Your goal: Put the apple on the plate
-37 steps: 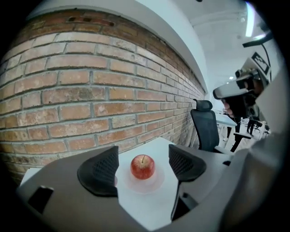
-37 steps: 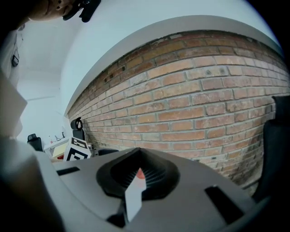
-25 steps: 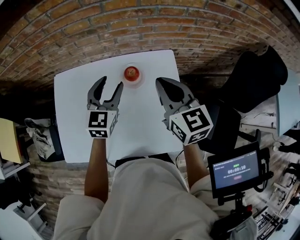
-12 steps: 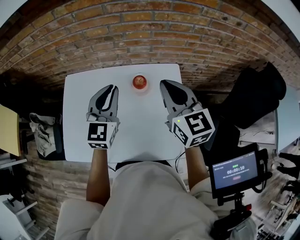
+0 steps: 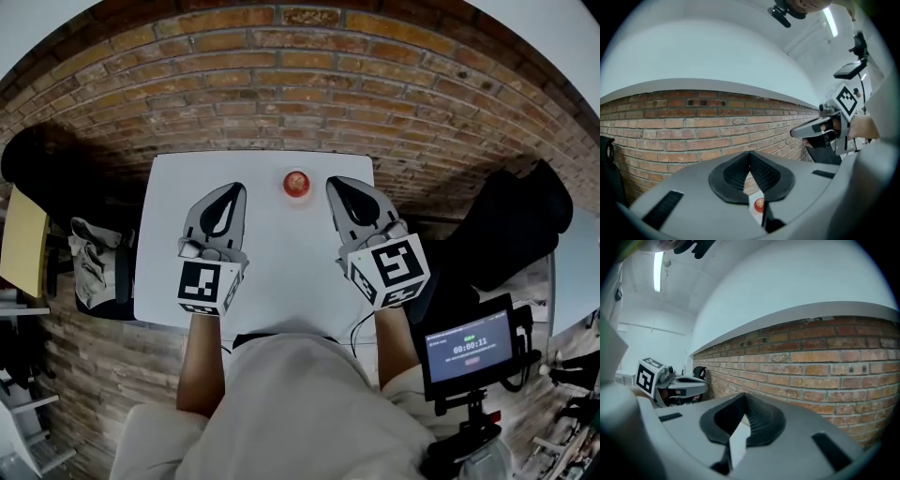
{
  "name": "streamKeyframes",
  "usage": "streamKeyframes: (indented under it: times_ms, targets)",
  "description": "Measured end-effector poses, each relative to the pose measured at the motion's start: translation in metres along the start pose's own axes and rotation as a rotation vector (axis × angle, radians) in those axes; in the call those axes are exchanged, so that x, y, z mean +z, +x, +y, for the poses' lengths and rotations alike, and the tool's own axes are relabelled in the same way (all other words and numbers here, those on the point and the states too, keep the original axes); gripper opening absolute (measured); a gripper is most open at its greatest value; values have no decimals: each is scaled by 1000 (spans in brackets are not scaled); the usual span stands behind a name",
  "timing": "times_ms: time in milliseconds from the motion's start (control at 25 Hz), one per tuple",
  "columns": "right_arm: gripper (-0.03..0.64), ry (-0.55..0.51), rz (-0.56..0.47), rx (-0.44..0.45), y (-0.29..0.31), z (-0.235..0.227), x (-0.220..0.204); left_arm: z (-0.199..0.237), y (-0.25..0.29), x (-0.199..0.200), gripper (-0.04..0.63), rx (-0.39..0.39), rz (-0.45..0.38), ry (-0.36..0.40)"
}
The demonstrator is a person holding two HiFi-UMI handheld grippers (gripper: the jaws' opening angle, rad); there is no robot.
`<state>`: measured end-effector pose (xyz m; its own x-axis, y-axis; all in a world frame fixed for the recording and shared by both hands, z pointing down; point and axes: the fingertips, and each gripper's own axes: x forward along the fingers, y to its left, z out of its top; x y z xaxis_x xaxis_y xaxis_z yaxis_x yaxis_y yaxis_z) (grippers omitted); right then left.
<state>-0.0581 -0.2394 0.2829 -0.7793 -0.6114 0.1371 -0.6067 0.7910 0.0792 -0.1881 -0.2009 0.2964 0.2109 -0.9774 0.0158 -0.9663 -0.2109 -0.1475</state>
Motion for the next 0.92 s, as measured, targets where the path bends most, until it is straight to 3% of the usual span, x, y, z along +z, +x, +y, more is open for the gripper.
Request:
streamKeyframes:
  times_ms: [920]
  targets:
    - [3, -15, -6, -11, -5, -1, 2, -22, 3, 6, 8, -65, -14, -4]
